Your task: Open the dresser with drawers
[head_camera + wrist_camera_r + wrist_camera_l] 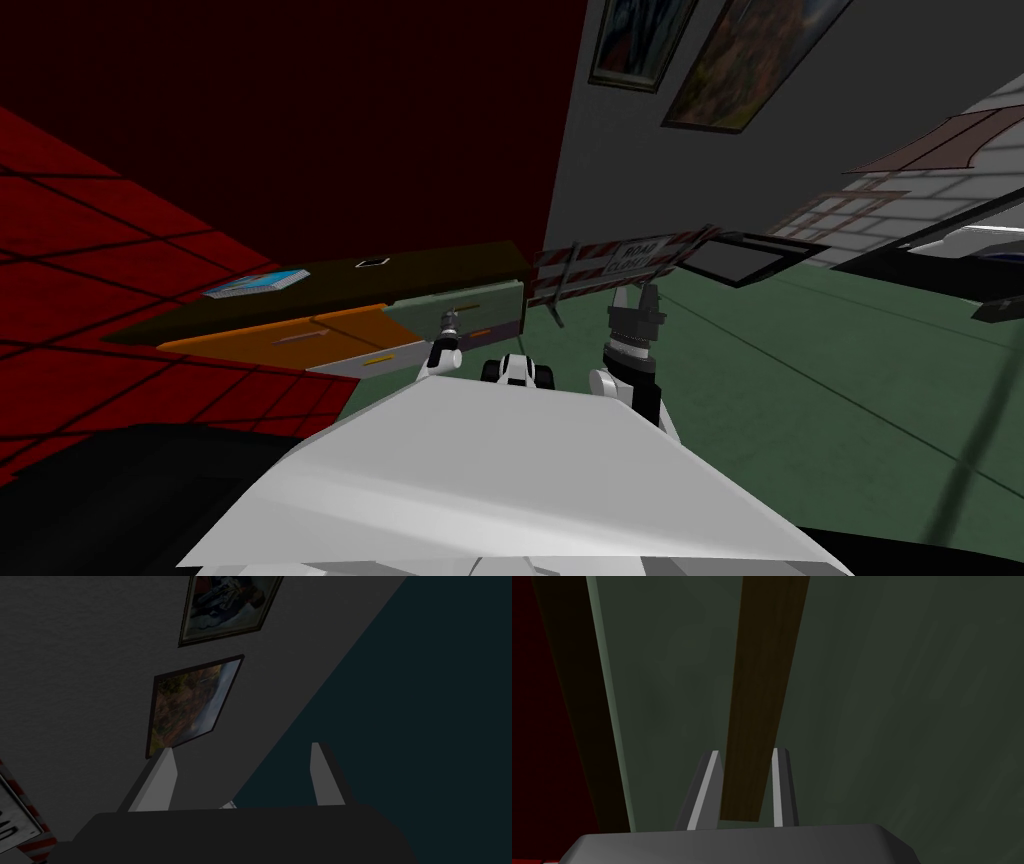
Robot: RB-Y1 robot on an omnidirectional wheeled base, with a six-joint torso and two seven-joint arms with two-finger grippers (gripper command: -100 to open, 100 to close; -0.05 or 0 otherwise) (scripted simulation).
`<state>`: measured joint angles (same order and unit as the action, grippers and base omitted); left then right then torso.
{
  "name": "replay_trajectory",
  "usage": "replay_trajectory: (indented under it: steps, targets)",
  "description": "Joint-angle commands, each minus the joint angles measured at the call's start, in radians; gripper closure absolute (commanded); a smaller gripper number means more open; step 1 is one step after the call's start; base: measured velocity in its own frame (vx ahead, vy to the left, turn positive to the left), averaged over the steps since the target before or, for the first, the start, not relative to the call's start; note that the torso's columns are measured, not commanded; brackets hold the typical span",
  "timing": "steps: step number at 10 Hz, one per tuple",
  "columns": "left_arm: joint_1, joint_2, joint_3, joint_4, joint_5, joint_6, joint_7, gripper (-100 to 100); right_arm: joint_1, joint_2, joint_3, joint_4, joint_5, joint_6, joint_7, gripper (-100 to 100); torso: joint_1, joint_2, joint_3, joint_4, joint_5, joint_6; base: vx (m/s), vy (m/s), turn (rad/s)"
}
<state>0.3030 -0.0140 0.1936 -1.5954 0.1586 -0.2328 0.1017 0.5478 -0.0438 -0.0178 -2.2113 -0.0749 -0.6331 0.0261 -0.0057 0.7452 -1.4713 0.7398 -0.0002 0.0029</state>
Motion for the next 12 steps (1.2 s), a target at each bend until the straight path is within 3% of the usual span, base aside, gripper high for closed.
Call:
replay_trajectory:
  steps: [1, 8, 9, 12]
  targets:
    - [0.009, -0.002, -0.015, -0.018, 0.000, 0.004, 0.004, 100, 0.000, 0.000, 0.000, 0.000, 0.000, 0.000, 0.000, 0, 0.000, -0.002, -0.002, 0.001, -0.001, 0.001, -0.174, -0.058, -0.011]
    - [0.042, -0.001, -0.021, -0.031, 0.000, 0.004, 0.004, 100, 0.000, 0.000, 0.000, 0.000, 0.000, 0.000, 0.000, 0, 0.001, -0.007, -0.004, 0.000, -0.001, 0.002, -0.139, -0.052, 0.003]
    - [0.063, -0.001, -0.018, -0.078, 0.004, 0.045, 0.007, -100, 0.000, 0.000, 0.000, 0.000, 0.000, 0.000, 0.000, 0, 0.004, -0.011, -0.007, 0.000, -0.002, -0.001, -0.016, -0.012, -0.015]
    - [0.080, 0.000, -0.014, -0.136, 0.008, 0.084, 0.009, -100, 0.001, 0.000, 0.000, 0.000, 0.000, 0.000, 0.000, 0, 0.006, -0.010, -0.006, -0.002, 0.000, -0.003, 0.012, -0.007, -0.008]
